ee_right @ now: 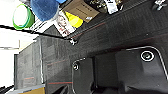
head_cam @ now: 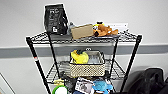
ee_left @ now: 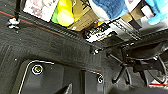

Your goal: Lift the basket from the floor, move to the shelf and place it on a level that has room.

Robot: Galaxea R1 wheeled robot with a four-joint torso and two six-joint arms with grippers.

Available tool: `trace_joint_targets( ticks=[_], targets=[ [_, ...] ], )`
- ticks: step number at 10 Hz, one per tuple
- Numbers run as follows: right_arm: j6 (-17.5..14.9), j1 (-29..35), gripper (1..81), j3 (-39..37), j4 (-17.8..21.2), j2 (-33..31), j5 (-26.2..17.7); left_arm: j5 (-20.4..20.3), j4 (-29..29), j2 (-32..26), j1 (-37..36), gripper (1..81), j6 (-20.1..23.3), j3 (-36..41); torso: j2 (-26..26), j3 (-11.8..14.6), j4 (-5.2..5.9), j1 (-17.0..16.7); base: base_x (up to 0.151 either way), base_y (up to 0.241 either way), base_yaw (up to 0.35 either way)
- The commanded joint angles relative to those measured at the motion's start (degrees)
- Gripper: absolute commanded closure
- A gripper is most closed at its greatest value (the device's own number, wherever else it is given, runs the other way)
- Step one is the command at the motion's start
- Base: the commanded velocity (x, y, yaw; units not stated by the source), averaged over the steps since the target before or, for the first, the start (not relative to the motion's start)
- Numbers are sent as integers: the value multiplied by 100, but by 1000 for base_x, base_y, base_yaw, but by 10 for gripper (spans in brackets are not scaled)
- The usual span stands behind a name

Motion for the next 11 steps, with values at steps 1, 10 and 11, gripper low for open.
trace_joint_targets(
  ticks=[1,10,11],
  targets=[
    [-27,-49,10,-930,-275,678,-285,177,297,756,161,10,15,-974,0,0,0,0,0,0,0],
    [-27,-823,10,-4796,-1197,3200,-373,467,560,2567,522,10,24,-3513,-6,7,0,-7,0,0,0],
    [-27,-875,10,-5280,-1295,3499,-382,467,621,2804,574,10,24,-3865,-6,9,0,-7,0,0,0]
  ],
)
